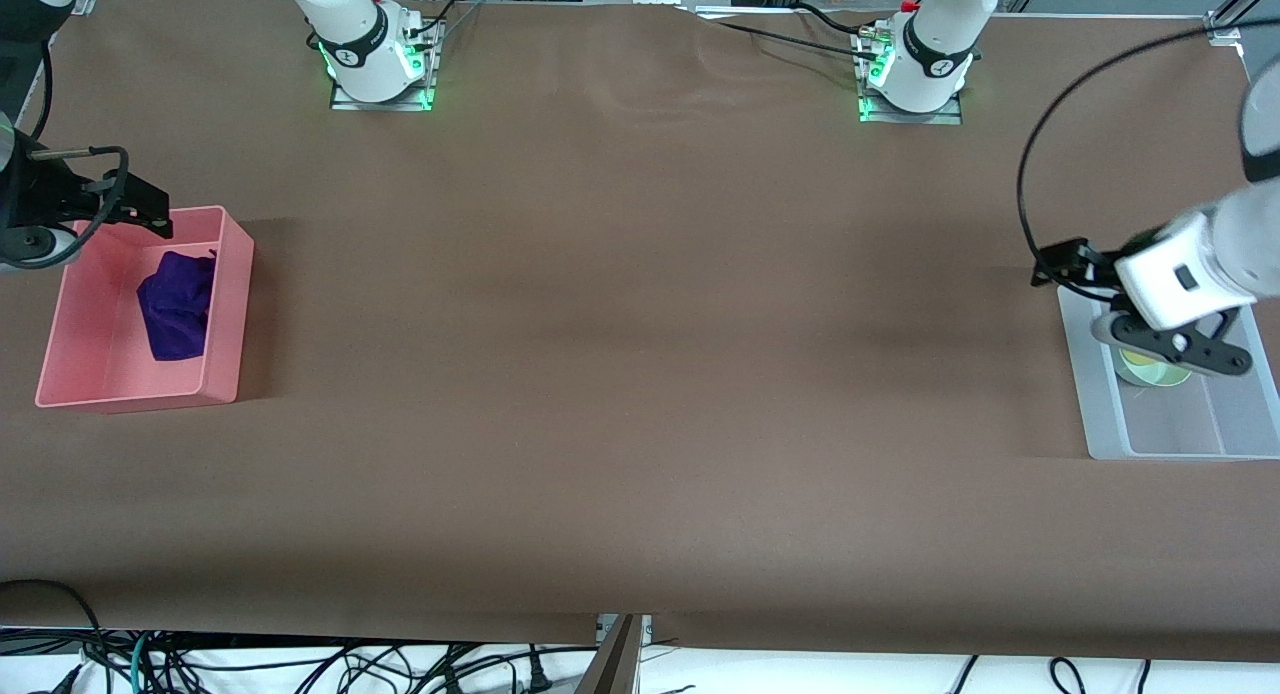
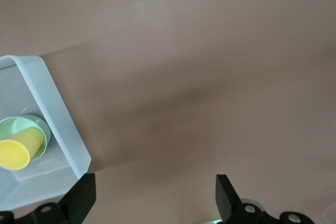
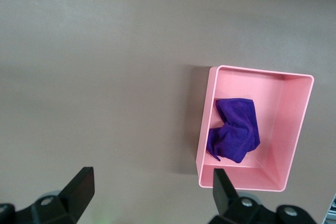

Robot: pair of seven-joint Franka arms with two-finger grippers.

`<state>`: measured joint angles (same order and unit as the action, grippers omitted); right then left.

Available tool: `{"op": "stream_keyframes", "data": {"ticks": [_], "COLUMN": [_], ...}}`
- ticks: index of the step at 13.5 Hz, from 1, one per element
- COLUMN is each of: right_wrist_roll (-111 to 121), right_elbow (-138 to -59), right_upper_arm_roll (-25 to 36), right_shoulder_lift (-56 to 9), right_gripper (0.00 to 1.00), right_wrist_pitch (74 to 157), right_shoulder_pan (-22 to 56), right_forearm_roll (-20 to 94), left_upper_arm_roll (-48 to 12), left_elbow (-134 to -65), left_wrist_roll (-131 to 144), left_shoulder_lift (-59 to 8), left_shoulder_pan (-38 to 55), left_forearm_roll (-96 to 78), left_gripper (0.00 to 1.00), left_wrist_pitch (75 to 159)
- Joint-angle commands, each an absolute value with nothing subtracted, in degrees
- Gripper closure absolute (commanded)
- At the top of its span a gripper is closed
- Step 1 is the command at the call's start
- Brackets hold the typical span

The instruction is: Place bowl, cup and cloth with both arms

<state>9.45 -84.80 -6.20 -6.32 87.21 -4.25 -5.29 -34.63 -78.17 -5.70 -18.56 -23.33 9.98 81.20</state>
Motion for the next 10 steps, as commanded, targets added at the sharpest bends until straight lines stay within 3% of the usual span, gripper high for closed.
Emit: {"op": "stream_keyframes", "data": {"ticks": [1, 3, 4, 10], "right_wrist_roll": [8.79, 8.35, 8.35, 8.26], "right_elbow": [-84.73, -84.73, -84.64, -84.38], "right_upper_arm_roll": [-6.33, -6.15, -6.15, -6.24], "right_shoulder_lift": [-5.63, -5.62, -5.89, -6.24], "right_gripper": [0.0, 0.0, 0.0, 0.0], "right_wrist_pitch": [86.66, 87.27, 87.54, 89.82], "right_shoulder_pan": [-4.13, -4.22, -4.22, -4.22], "right_forearm_roll": [-6.24, -6.24, -6.24, -6.15], "left_upper_arm_roll": [-17.03, -6.12, -3.72, -3.52], "left_elbow": [-90.04, -99.26, -102.97, -103.8], "left_wrist_roll": [-5.36, -5.19, -5.01, 2.37], "left_shoulder_lift": [-7.15, -0.3, 2.78, 3.78], "left_shoulder_pan": [-9.54, -2.59, -0.2, 1.14], "left_forearm_roll": [5.74, -3.3, -3.34, -0.97], "left_gripper": [0.0, 0.0, 0.0, 0.0], "left_wrist_pitch": [87.15, 93.83, 97.43, 96.51]}}
